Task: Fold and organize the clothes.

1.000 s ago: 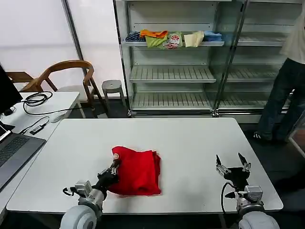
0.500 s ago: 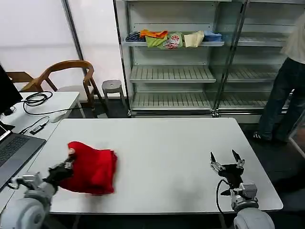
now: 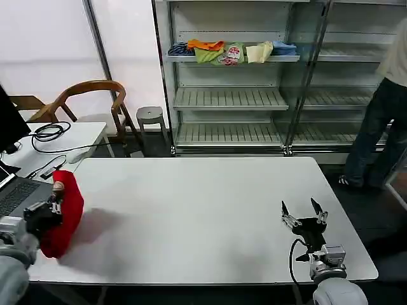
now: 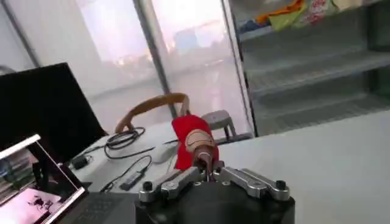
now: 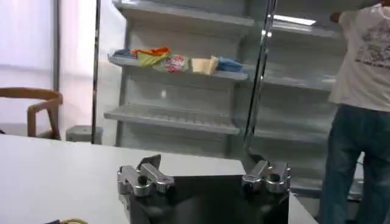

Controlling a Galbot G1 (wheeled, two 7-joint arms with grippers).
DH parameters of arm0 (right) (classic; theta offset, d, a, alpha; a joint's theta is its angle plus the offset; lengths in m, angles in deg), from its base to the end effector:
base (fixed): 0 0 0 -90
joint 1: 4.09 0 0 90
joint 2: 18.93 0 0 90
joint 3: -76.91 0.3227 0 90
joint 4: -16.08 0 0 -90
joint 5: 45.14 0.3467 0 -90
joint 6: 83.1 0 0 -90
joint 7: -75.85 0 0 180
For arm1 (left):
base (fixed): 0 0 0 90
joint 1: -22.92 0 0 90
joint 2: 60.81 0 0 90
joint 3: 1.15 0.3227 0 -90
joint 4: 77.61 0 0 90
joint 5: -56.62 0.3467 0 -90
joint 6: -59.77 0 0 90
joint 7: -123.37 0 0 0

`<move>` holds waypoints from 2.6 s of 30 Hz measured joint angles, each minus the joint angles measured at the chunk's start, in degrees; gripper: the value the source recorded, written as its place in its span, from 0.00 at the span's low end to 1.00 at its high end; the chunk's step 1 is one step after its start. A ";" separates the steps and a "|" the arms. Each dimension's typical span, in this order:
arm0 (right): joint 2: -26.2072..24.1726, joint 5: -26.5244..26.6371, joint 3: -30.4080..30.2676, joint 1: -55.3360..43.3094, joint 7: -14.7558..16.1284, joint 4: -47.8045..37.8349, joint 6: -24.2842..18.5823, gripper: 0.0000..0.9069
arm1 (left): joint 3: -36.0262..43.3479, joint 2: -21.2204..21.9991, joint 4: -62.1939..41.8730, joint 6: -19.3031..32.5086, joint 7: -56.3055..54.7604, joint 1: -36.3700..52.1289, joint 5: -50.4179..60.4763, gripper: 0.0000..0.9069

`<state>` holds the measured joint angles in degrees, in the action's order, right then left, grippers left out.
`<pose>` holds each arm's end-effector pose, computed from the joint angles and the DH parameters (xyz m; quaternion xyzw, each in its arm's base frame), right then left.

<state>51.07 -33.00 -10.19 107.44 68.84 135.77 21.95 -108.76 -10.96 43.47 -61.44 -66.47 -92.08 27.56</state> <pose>0.2297 -0.0660 -0.2375 -0.0095 -0.9956 0.0736 0.0579 0.2346 0.1613 -0.1667 0.0619 -0.9728 -0.1490 0.1663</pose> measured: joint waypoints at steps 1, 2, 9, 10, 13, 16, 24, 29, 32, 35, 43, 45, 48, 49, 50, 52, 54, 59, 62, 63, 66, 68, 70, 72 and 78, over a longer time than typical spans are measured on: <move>0.02 -0.12 0.26 0.30 -0.04 0.12 0.05 1.00 | 2.27 1.38 0.09 0.44 -0.55 0.24 2.43 0.02; 0.06 -0.22 0.47 0.57 -0.07 0.21 0.10 1.00 | 4.84 2.80 0.10 0.90 -1.21 0.53 4.90 0.02; 0.66 -1.17 1.73 1.57 -0.27 0.88 0.73 1.00 | 25.45 12.35 -1.50 2.75 -4.67 4.07 18.44 0.02; 0.75 -1.30 1.81 1.66 -0.28 0.92 0.80 1.00 | 27.42 13.34 -1.82 2.80 -5.12 4.82 19.56 0.02; 0.78 -1.45 2.13 1.82 -0.29 1.11 0.94 1.00 | 32.48 16.07 -2.88 2.77 -6.48 7.30 22.00 0.02; 0.57 -1.43 2.61 1.88 -0.31 1.22 1.09 1.00 | 36.52 18.43 -3.96 2.37 -7.67 9.80 23.19 0.02; 0.16 -0.81 3.83 2.04 -0.26 1.22 1.32 1.00 | 44.37 23.24 -6.90 0.73 -9.92 15.98 24.23 0.02; -0.15 -0.56 4.29 2.02 -0.12 0.84 1.33 1.00 | 46.62 25.76 -8.47 -0.27 -12.21 19.02 21.73 0.02; -0.29 -0.41 4.44 1.93 -0.11 0.67 1.33 1.00 | 47.18 27.06 -9.25 -0.66 -13.90 20.60 19.27 0.02; -0.44 -0.31 4.45 1.82 -0.10 0.51 1.33 1.00 | 47.54 28.35 -9.57 -0.89 -15.81 21.77 16.32 0.78; -0.72 -0.12 4.51 1.56 -0.09 0.38 1.35 1.00 | 48.67 31.82 -11.06 -1.16 -19.44 24.43 8.56 1.00; -0.73 -0.02 4.67 1.57 -0.09 0.38 1.36 1.00 | 48.92 32.77 -11.50 -0.94 -19.79 24.98 7.17 1.00; -0.66 0.00 4.72 1.64 -0.09 0.38 1.35 1.00 | 48.89 34.38 -12.28 -0.35 -20.58 25.82 5.04 1.00; -0.59 0.01 4.72 1.65 -0.09 0.38 1.35 1.00 | 48.87 34.99 -12.62 -0.10 -20.69 26.14 4.41 1.00; -0.51 0.01 4.72 1.65 -0.10 0.38 1.35 1.00 | 48.87 35.64 -12.95 0.22 -20.78 26.47 3.78 1.00; -0.40 0.08 4.72 1.61 -0.14 0.38 1.35 1.00 | 48.74 36.89 -13.55 0.89 -20.81 27.15 2.91 1.00; -0.38 0.16 4.71 1.50 -0.17 0.37 1.36 1.00 | 48.56 38.00 -13.77 1.65 -20.74 27.86 2.28 1.00; -0.16 0.28 4.37 0.88 -0.04 -0.13 1.26 1.00 | 47.25 38.73 -13.63 3.74 -19.07 28.54 2.77 1.00; 0.15 0.21 3.93 0.34 0.24 -0.52 0.94 1.00 | 45.34 37.24 -13.08 5.90 -16.45 28.45 5.29 1.00; 0.27 0.12 3.76 0.11 0.28 -0.66 0.87 1.00 | 44.38 36.46 -13.04 6.81 -15.24 28.34 6.39 1.00; 0.72 -0.36 3.02 -0.78 0.25 -1.27 0.67 1.00 | 40.44 33.18 -13.09 10.13 -10.57 27.51 9.72 1.00; 1.01 -0.83 2.36 -1.56 0.14 -1.81 0.44 1.00 | 36.93 30.51 -13.44 12.56 -6.99 26.64 11.47 1.00; 1.43 -1.44 1.54 -2.55 -0.06 -2.51 0.23 1.00 | 33.08 27.71 -13.96 15.06 -3.49 25.62 12.85 1.00; 1.90 -2.06 0.55 -3.60 -0.21 -3.36 0.18 1.00 | 29.46 25.14 -14.68 17.37 -0.32 24.46 13.77 1.00; 3.35 -4.15 -3.14 -7.29 -0.52 -6.19 0.18 1.00 | 19.45 18.83 -16.94 23.65 7.37 20.25 15.97 1.00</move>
<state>54.42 -37.15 -13.33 100.15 68.32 129.58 22.13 -89.31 7.87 26.53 -37.80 -59.09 -71.82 43.53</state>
